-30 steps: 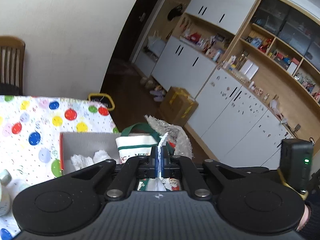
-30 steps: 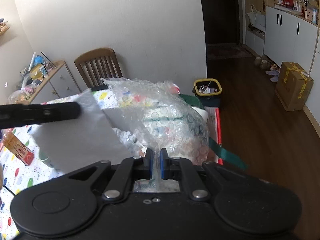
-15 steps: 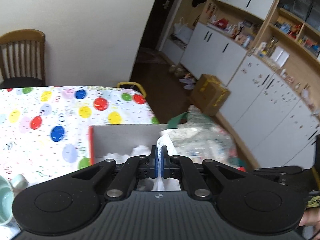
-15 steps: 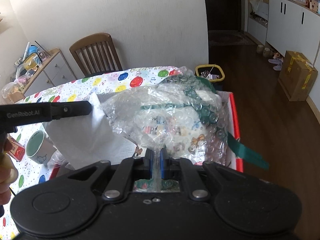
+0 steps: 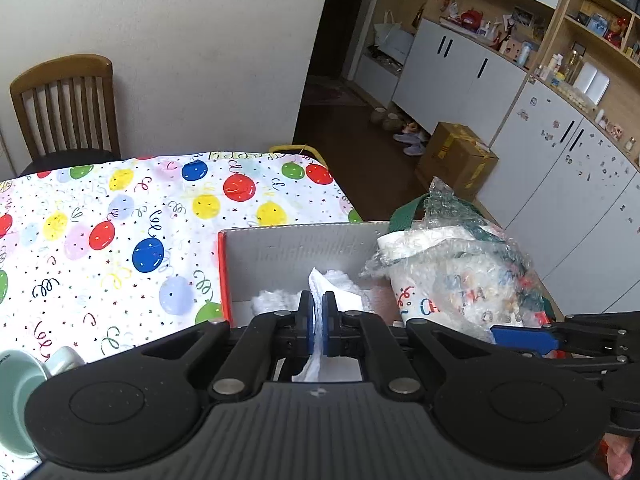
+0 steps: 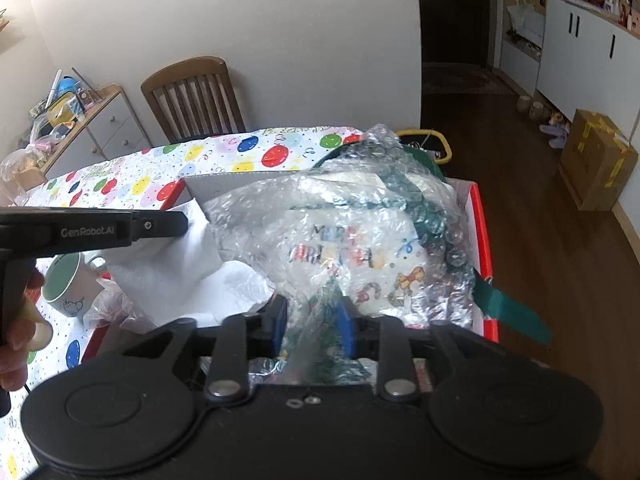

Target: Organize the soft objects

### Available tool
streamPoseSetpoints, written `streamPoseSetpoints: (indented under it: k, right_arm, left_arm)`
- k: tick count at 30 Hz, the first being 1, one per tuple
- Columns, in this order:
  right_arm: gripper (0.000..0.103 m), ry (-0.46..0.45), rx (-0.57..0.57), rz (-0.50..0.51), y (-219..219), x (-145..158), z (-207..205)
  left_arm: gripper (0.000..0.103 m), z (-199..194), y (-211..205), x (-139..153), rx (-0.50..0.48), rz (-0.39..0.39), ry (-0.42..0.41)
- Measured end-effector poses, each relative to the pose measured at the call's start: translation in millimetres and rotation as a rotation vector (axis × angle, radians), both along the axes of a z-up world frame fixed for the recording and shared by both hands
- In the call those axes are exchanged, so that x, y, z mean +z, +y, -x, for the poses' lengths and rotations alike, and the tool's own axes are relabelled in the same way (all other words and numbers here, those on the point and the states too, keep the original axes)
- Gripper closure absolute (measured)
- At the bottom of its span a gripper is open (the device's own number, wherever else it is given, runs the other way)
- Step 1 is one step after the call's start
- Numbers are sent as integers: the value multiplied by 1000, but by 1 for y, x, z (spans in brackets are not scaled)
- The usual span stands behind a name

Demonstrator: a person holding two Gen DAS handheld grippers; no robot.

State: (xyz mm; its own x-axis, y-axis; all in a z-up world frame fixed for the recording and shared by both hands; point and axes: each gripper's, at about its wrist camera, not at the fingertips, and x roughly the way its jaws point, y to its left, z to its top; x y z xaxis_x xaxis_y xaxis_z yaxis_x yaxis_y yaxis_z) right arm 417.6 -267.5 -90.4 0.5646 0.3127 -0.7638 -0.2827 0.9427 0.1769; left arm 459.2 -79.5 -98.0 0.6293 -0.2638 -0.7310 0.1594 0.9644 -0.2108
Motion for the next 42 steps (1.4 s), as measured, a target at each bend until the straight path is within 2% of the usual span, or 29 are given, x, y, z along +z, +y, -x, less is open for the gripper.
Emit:
streamPoseSetpoints:
  k: [11,17,19,20,21,22,23,30,34,37,42]
  right_arm:
    - [55,-21,16,-5,0,5,4]
    - [46,-47,25,-7,2,11,12]
    - [41,-52,26,-8,2,13,14]
    - [40,-55,28,-4,2,14,15]
    - [40,-56,28,1,3,14,16]
    - [39,-54,30,3,3,14,17]
    - [39,-52,32,4,3,14,17]
    - [28,-85,31,-18,-4,25,28]
    - [23,-120,40,-28,-7,36,40]
    - [20,-139,37,-48,-11,44,49]
    - [14,-185,39,-57,-13,59,67]
  left_arm:
    - [98,7,-1,1,-14,-20,-4]
    - [94,14,-5,8,-24,-63,-36]
    - [81,17,-6,10,-21,-68,-40]
    - [64,18,-5,10,-21,-65,-40]
    - [39,19,-5,11,-24,-63,-41]
    - [30,19,-5,11,-28,-61,-42]
    - [28,20,-7,11,-32,-63,-45]
    - [28,40,-12,23,-64,-108,-107]
    - [27,53,-7,31,-50,-75,-116]
    - [21,66,-3,39,-47,-58,-134]
    - [21,91,2,54,-35,-45,-176]
